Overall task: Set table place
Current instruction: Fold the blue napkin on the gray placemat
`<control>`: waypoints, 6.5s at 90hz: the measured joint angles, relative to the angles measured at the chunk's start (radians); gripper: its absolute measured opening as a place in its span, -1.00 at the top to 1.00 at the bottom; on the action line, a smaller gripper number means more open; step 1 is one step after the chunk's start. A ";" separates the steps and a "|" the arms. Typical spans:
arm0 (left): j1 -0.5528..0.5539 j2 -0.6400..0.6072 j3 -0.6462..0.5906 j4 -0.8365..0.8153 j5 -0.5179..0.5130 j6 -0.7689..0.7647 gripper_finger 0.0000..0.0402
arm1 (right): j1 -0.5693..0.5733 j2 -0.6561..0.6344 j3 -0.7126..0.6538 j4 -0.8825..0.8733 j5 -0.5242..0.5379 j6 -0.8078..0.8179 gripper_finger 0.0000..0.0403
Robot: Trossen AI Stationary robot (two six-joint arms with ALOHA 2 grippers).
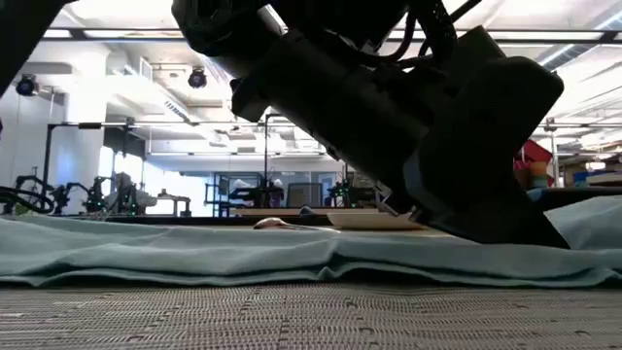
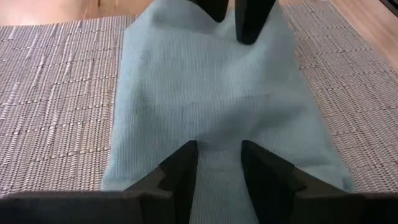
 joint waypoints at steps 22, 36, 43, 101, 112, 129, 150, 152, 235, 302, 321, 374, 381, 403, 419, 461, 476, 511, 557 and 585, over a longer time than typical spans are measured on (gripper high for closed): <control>0.000 0.000 0.000 0.000 0.000 0.000 0.43 | -0.024 0.044 0.004 0.005 -0.002 0.044 0.48; 0.000 0.000 0.000 0.000 0.000 0.000 0.43 | -0.027 0.038 0.008 0.010 -0.043 -0.007 0.66; 0.000 0.000 0.000 0.000 0.000 0.000 0.43 | -0.027 0.035 0.018 0.008 -0.062 -0.057 0.86; -0.039 -0.189 0.051 -0.431 -0.003 -0.049 0.43 | -0.024 -0.309 0.154 -0.609 -0.228 -0.068 1.00; -0.057 -0.175 0.013 -0.373 -0.008 -0.064 0.43 | -0.024 -0.376 0.162 -0.667 -0.294 -0.060 1.00; -0.061 -0.173 -0.083 -0.228 -0.095 -0.085 0.43 | -0.019 -0.432 0.162 -0.742 -0.390 -0.045 1.00; -0.063 -0.164 -0.159 -0.101 -0.051 -0.105 0.43 | -0.025 -0.449 0.161 -0.768 -0.388 -0.021 1.00; -0.063 -0.162 -0.159 -0.100 -0.051 -0.105 0.43 | -0.027 -0.448 0.161 -0.760 -0.380 -0.021 1.00; -0.225 -0.468 -0.308 -0.445 -0.211 -0.356 0.43 | -0.298 -0.158 0.254 0.006 -0.219 -0.545 1.00; -0.389 -0.498 -0.527 -0.395 -0.269 -0.623 0.43 | -0.535 0.337 0.720 -0.006 -0.543 -0.755 1.00; -0.409 -0.526 -0.527 -0.455 -0.254 -0.667 0.43 | -0.551 0.415 0.821 0.000 -0.561 -0.755 1.00; -0.429 -0.669 -0.527 -0.610 -0.212 -0.798 0.43 | -0.560 0.508 0.874 0.009 -0.499 -0.688 0.30; -0.438 -0.725 -0.528 -0.670 -0.209 -0.843 0.43 | -0.560 0.497 0.874 0.008 -0.499 -0.742 0.21; -0.446 -0.784 -0.527 -0.515 -0.444 -0.769 0.43 | -0.555 0.365 0.879 -0.164 -0.609 -1.048 0.08; -0.394 -0.668 -0.527 -0.273 -0.431 -0.616 0.43 | -0.486 0.264 0.871 -0.432 -0.465 -1.231 0.10; -0.304 -0.506 -0.527 -0.351 -0.178 -0.722 0.43 | -0.445 0.306 0.620 -0.183 -0.324 -1.278 0.29; -0.357 -0.512 -0.527 -0.448 -0.146 -0.820 0.43 | -0.446 0.307 0.553 -0.099 -0.325 -1.278 0.38; -0.377 -0.640 -0.527 -0.486 -0.203 -0.852 0.43 | -0.465 0.307 0.553 -0.135 -0.343 -1.343 0.59; -0.419 -0.530 -0.530 -0.587 -0.188 -0.834 0.43 | -0.485 0.407 0.616 -0.051 -0.486 -1.489 0.86; -0.452 -0.602 -0.517 -0.682 -0.165 -0.889 0.43 | -0.478 0.396 0.634 -0.120 -0.501 -1.447 1.00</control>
